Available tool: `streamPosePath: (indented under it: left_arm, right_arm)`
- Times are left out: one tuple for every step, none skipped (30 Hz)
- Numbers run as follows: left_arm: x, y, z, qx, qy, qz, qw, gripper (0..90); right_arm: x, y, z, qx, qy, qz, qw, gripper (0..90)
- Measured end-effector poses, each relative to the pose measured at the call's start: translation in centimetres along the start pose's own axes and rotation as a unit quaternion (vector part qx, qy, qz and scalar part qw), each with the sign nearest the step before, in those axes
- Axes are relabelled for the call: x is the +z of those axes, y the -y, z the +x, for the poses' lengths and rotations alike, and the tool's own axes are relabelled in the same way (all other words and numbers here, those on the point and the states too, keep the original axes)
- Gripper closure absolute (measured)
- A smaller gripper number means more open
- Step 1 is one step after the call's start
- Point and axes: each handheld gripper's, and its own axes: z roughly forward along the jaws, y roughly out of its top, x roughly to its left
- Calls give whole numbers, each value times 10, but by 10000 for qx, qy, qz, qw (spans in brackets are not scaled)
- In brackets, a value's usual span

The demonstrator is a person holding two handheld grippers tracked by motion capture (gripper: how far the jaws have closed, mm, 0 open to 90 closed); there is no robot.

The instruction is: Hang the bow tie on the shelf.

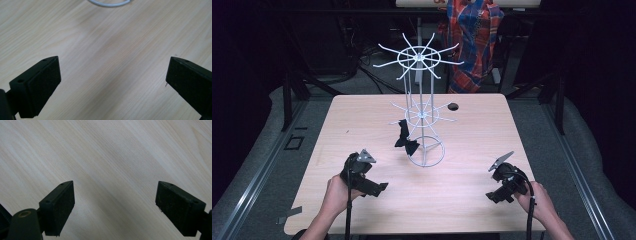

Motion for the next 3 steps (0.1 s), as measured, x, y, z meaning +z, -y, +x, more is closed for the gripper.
streamPosePath:
  left_arm:
    - [1, 0, 0, 2, 36, 17, 10000, 0]
    - [3, 0, 0, 9, 32, 43, 10000, 0]
    - [3, 0, 1, 5, 32, 39, 10000, 0]
  right_arm:
    - [0, 0, 1, 3, 5, 4, 10000, 154]
    - [0, 0, 0, -6, 6, 10, 10000, 154]
    - [0, 0, 0, -18, 4, 16, 10000, 154]
